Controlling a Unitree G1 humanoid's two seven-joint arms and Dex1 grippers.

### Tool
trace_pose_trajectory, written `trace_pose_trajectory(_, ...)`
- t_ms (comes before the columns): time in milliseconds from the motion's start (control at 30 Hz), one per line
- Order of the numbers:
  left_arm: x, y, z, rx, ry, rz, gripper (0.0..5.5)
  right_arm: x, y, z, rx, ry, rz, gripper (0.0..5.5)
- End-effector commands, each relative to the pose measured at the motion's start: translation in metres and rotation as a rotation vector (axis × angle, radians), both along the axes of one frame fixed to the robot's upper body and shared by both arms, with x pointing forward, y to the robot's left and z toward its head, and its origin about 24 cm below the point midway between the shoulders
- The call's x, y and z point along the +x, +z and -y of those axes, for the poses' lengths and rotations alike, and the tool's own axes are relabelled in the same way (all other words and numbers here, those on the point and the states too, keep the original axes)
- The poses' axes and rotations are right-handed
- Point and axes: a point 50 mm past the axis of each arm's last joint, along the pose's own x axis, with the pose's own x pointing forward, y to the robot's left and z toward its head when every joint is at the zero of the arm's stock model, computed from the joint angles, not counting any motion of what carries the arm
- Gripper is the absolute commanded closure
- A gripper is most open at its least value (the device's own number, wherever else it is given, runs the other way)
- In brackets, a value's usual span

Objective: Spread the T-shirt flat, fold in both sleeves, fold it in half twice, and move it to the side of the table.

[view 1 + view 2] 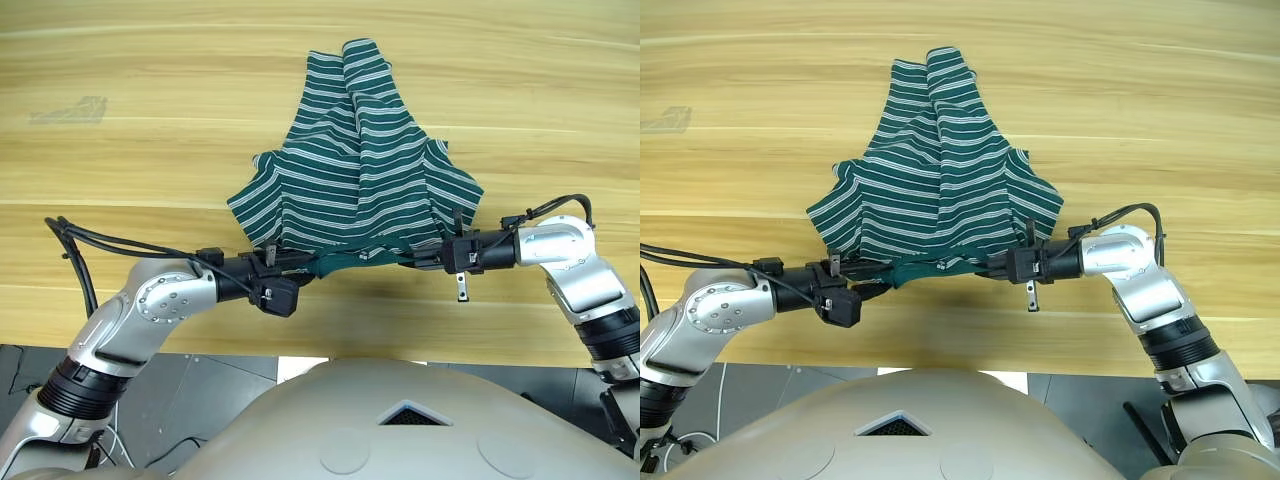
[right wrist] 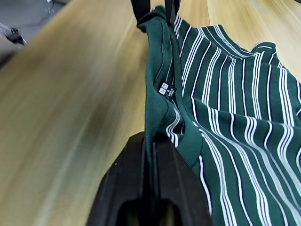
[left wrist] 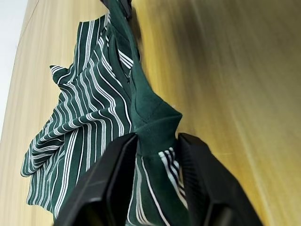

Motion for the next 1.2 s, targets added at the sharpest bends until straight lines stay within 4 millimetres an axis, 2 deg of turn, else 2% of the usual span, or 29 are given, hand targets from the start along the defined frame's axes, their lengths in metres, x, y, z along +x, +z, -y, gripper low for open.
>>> trace_pose_trajectory(33,-0.005,0.003,-0.002,-0.023,0.015,-0.083,3.16,-0.005,0.004,0.008,-0.020,-0.001,-0.057,5.50)
trace_pose_trajectory(200,-0.009,0.015,-0.005,-0.102,0.029,-0.202,2.45,-0.014,0.001,0.018,-0.073,0.020,-0.155,5.50)
trace_pose_trajectory(233,-0.007,0.022,-0.005,-0.149,0.044,-0.236,2.34,-0.015,0.000,0.021,-0.087,0.025,-0.172,5.16)
trace_pose_trajectory(367,0.006,0.043,-0.014,-0.282,0.088,-0.323,1.70,-0.014,0.004,0.020,-0.034,0.006,-0.205,4.49)
trace_pose_trajectory(467,0.003,0.046,-0.020,-0.317,0.066,-0.405,1.63,-0.013,0.014,0.018,0.066,-0.001,-0.282,3.99)
trace_pose_trajectory(600,0.010,0.055,-0.021,-0.405,0.057,-0.431,1.63,-0.009,0.030,0.015,0.175,0.004,-0.330,3.99)
trace_pose_trajectory(700,0.041,0.060,-0.017,-0.469,0.146,-0.234,1.63,0.013,0.040,0.008,0.295,-0.100,-0.261,3.99)
trace_pose_trajectory(800,0.101,0.055,-0.018,-0.408,0.377,0.125,1.63,0.057,0.041,-0.004,0.374,-0.372,-0.113,3.99)
trace_pose_trajectory(867,0.128,0.054,-0.012,-0.383,0.416,0.264,1.63,0.087,0.041,-0.010,0.398,-0.568,-0.094,3.99)
trace_pose_trajectory(933,0.146,0.052,-0.005,-0.360,0.415,0.341,1.63,0.111,0.042,-0.012,0.410,-0.729,-0.079,3.99)
trace_pose_trajectory(1033,0.169,0.038,0.008,-0.258,0.373,0.431,1.63,0.137,0.032,-0.015,0.320,-0.853,-0.009,3.99)
trace_pose_trajectory(1200,0.196,0.005,0.024,-0.112,0.357,0.475,1.63,0.154,0.005,-0.034,0.102,-0.791,0.147,3.99)
